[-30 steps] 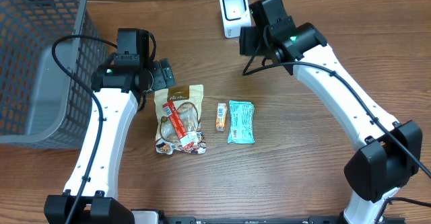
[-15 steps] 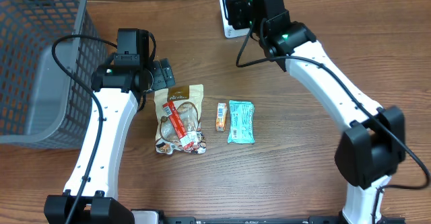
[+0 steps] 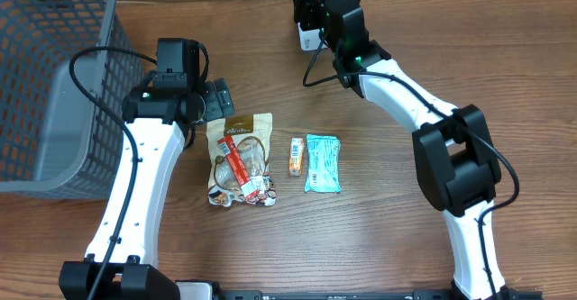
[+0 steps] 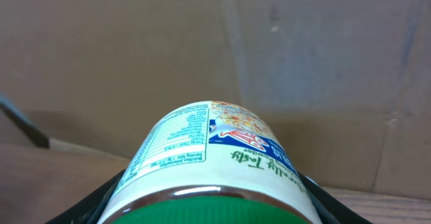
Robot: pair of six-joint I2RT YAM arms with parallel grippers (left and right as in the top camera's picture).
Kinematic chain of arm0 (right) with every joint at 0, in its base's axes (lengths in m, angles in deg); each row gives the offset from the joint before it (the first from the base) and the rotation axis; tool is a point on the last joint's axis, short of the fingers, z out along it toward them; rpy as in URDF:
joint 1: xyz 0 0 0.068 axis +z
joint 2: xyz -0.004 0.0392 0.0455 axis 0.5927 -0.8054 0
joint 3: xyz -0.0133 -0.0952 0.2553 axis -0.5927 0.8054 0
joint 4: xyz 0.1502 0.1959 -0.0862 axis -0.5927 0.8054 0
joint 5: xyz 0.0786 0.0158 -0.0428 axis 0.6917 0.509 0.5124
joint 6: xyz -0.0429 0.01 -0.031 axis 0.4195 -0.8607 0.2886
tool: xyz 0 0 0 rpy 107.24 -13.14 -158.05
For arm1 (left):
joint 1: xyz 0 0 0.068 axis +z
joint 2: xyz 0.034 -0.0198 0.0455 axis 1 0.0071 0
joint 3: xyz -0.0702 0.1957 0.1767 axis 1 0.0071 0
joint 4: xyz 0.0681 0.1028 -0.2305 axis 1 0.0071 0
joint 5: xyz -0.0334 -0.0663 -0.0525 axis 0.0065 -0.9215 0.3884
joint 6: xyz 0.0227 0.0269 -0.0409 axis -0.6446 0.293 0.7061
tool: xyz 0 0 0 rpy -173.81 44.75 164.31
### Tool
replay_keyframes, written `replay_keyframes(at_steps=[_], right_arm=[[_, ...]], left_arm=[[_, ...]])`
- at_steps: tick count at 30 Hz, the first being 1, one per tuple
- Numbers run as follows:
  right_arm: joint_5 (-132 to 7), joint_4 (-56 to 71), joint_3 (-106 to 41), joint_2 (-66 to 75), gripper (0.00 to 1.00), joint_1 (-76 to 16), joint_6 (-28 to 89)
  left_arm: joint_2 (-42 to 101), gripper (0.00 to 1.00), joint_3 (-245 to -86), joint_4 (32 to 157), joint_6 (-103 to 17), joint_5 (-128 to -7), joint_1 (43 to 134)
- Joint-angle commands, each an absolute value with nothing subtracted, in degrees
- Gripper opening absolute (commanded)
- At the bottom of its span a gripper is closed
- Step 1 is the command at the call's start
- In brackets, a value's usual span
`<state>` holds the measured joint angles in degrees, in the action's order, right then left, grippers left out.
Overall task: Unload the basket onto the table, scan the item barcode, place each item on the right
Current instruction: 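Carry the jar to the white scanner and hold its label before it, then move the jar away from the scanner toward the right side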
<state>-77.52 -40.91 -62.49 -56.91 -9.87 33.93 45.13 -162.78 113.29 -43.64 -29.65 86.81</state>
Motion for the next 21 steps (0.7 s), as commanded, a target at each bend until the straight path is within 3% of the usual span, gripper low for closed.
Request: replay_keyframes(at_steps=[1,8,21], right_arm=[[-78.5,-45.4,-63.8,-59.8,0.04,-10.6,33.9],[-81.0,-56.2,-63.9,-65.5,0.04,-10.6,33.9],[-82.4,-61.0,-64.0,-70.6,0.04,-12.0,30.6]], left_arm=[[44.9,1.0,-163.5,113.2,-43.7,-29.3,86.6],[44.9,1.0,-163.5,113.2,-43.7,-29.3,86.6],[44.9,1.0,-163.5,113.2,-43.7,-29.3,86.6]])
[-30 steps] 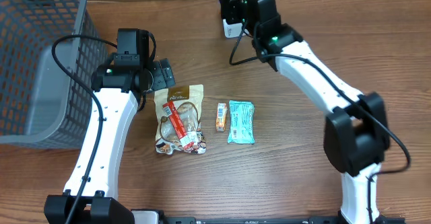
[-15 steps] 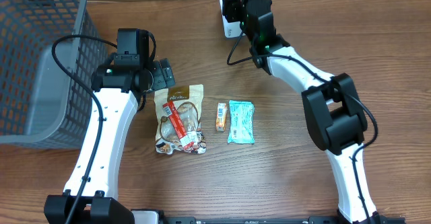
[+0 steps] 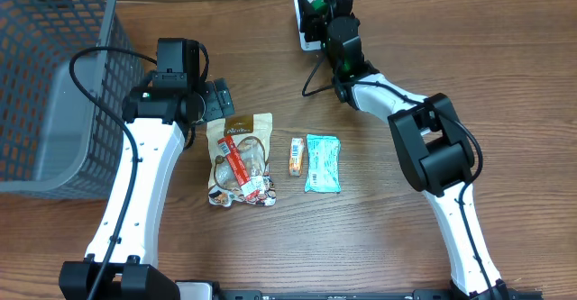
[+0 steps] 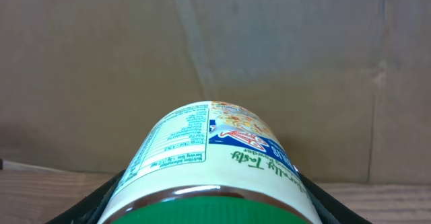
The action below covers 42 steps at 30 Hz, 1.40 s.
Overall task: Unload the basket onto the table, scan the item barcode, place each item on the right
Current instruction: 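Move the jar away from the scanner toward the right side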
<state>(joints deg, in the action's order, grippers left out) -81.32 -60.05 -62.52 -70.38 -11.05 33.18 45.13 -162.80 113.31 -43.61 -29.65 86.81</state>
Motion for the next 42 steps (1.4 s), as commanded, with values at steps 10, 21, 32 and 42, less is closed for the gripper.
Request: replay_keyframes(at_steps=[10,21,32,42], right_arm=[[-80.1,-63.3,-65.2,-70.6,0.04,-12.6,25.5],[-79.3,-56.5,-66.0,-59.3,0.04,-13.1,25.5],[-79.3,-6.8,-66.0,-35.2,0.04,-14.9,23.1],[-79.3,41.2,-65.8,-24.5,0.04,-26.4,23.1]], left_arm=[[44.9,1.0,-163.5,113.2,-43.7,-29.3,86.6],[44.9,1.0,-163.5,113.2,-43.7,-29.3,86.6],[44.9,1.0,-163.5,113.2,-43.7,-29.3,86.6],[44.9,1.0,-163.5,113.2,-43.7,-29.3,86.6]])
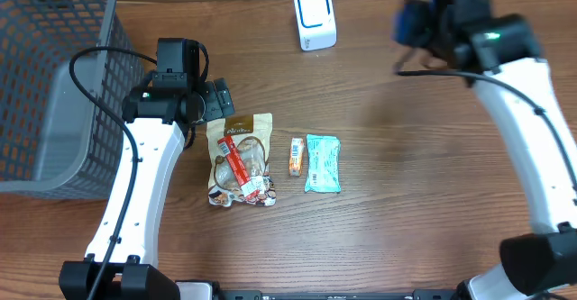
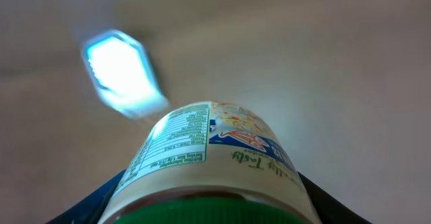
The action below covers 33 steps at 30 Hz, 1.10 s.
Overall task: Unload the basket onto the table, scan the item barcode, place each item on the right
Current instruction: 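Move the jar away from the scanner toward the right side, then lower the green-lidded jar onto the table at right and release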
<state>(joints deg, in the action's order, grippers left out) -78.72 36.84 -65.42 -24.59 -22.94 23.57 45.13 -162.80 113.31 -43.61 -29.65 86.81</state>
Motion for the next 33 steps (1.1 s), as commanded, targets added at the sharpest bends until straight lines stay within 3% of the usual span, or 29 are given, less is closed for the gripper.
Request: replay_keyframes(at_steps=[1,7,15,26,33], right_arm=[[-79.3,44.0,-65.4,-24.7,0.04,-27.5,23.1],[-74.4,50.9,-57.2,-25.9,0.05,-34.9,23.2],[-71.7,41.8,-42.6,-26.0,0.11,-41.4,23.1],[-71.7,29.5,-29.9,-26.0,0.22,-43.2,23.2],[-71.8,26.2,-26.0,-26.0,0.48,-43.2,23.2]], left_arm=[[44.9,1.0,-163.5,113.2,-43.7,-29.3,86.6],[44.9,0.99,-163.5,113.2,-43.7,-29.3,86.6],[44.9,1.0,-163.5,113.2,-43.7,-29.3,86.6],[44.9,0.99,-163.5,113.2,-43.7,-29.3,86.6],[44.9,1.0,-163.5,113.2,-43.7,-29.3,86.6]])
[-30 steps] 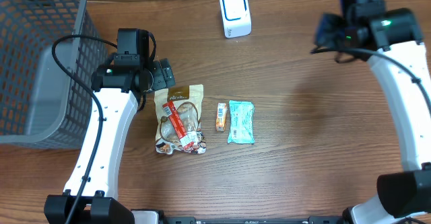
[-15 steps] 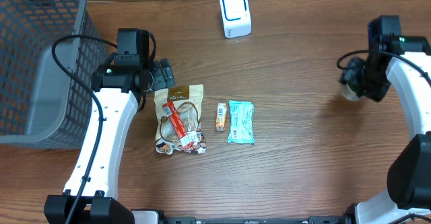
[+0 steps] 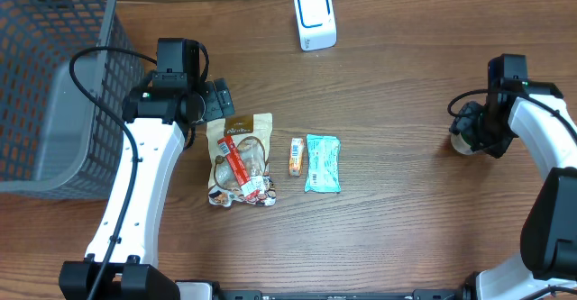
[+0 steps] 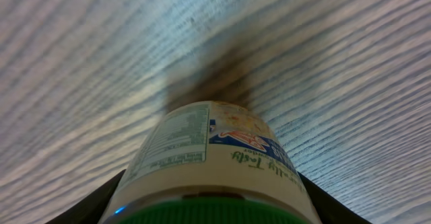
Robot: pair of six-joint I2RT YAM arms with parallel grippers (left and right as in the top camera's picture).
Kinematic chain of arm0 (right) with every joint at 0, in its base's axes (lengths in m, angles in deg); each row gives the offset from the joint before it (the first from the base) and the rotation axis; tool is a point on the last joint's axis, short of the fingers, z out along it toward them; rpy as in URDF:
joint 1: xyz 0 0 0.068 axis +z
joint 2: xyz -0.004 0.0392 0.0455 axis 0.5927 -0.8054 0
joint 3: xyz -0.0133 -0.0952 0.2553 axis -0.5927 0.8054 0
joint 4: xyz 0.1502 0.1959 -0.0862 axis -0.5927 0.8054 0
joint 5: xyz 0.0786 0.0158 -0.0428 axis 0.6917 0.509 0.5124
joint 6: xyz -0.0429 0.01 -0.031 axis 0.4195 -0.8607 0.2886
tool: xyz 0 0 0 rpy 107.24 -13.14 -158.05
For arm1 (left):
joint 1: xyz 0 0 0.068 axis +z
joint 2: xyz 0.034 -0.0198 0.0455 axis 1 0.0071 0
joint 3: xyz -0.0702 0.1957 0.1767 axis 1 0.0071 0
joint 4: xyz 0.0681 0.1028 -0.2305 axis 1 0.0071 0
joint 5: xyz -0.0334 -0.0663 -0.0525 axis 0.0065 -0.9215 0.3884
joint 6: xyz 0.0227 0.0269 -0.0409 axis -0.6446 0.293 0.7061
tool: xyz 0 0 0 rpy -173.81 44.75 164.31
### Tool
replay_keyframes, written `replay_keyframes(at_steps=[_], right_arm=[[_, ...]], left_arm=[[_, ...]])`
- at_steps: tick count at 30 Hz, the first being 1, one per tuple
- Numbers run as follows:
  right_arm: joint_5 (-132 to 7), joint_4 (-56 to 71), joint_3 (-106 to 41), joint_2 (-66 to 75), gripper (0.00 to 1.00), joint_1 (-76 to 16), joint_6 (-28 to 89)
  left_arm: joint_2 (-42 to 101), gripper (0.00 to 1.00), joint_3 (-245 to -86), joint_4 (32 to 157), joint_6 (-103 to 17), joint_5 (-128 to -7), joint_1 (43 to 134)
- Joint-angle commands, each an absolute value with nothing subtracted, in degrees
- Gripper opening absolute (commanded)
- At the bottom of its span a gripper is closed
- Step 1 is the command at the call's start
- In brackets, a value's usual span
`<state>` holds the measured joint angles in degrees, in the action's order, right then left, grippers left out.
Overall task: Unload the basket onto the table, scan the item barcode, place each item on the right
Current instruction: 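Lower the green-lidded jar onto the table at right and release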
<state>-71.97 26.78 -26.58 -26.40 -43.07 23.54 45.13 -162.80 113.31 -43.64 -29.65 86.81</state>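
My right gripper is shut on a white jar with a green lid, held low over the wood at the table's right side; overhead only a pale bit of the jar shows beside the black fingers. The white barcode scanner stands at the back centre, far to the left of the jar. My left gripper hangs just above the top edge of a brown snack pouch; whether it is open does not show.
A grey mesh basket fills the far left. Next to the pouch lie a small orange packet and a teal wrapped bar. The right arm's cable loops near the table's right edge.
The right gripper with the jar has gone from high at the back right, near the scanner's side, down to the right side of the table, close over the wood. Left arm unchanged.
The right gripper held the jar at the scanner, label facing the back wall, at the two oldest moments. Then it was away to the right with the scanner behind it. Now the jar is low over the table's right side. The left arm stayed still.
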Motion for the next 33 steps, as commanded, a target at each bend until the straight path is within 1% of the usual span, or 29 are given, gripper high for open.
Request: replay_keyframes(at_steps=[1,3,4,5,7,10,11,12,19,24,26,29,33], right_arm=[[-71.9,26.2,-25.9,-26.0,0.49,-43.2,23.2],[-72.4,26.2,-25.9,-26.0,0.52,-43.2,23.2],[-72.6,26.2,-25.9,-26.0,0.57,-43.2,23.2],[-72.8,26.2,-25.9,-26.0,0.59,-43.2,23.2],[-72.8,26.2,-25.9,-26.0,0.67,-43.2,23.2],[-72.8,26.3,-25.9,-26.0,0.7,-43.2,23.2],[-72.8,26.3,-25.9,-26.0,0.74,-43.2,23.2],[-72.8,26.4,-25.9,-26.0,0.8,-43.2,23.2],[-72.8,26.5,-25.9,-26.0,0.92,-43.2,23.2],[-74.0,26.5,-26.2,-26.0,0.92,-43.2,23.4],[-76.5,28.7,-28.2,-25.8,0.92,-43.2,23.3],[-77.0,33.2,-34.1,-25.0,0.92,-43.2,23.3],[-73.2,41.7,-46.2,-24.3,0.92,-42.9,24.3]], left_arm=[[44.9,1.0,-163.5,113.2,-43.7,-29.3,86.6],[44.9,0.99,-163.5,113.2,-43.7,-29.3,86.6],[44.9,1.0,-163.5,113.2,-43.7,-29.3,86.6],[44.9,1.0,-163.5,113.2,-43.7,-29.3,86.6],[44.9,0.99,-163.5,113.2,-43.7,-29.3,86.6],[44.9,1.0,-163.5,113.2,-43.7,-29.3,86.6],[44.9,1.0,-163.5,113.2,-43.7,-29.3,86.6],[44.9,0.99,-163.5,113.2,-43.7,-29.3,86.6],[44.9,1.0,-163.5,113.2,-43.7,-29.3,86.6],[44.9,1.0,-163.5,113.2,-43.7,-29.3,86.6],[44.9,1.0,-163.5,113.2,-43.7,-29.3,86.6],[44.9,1.0,-163.5,113.2,-43.7,-29.3,86.6],[44.9,0.99,-163.5,113.2,-43.7,-29.3,86.6]])
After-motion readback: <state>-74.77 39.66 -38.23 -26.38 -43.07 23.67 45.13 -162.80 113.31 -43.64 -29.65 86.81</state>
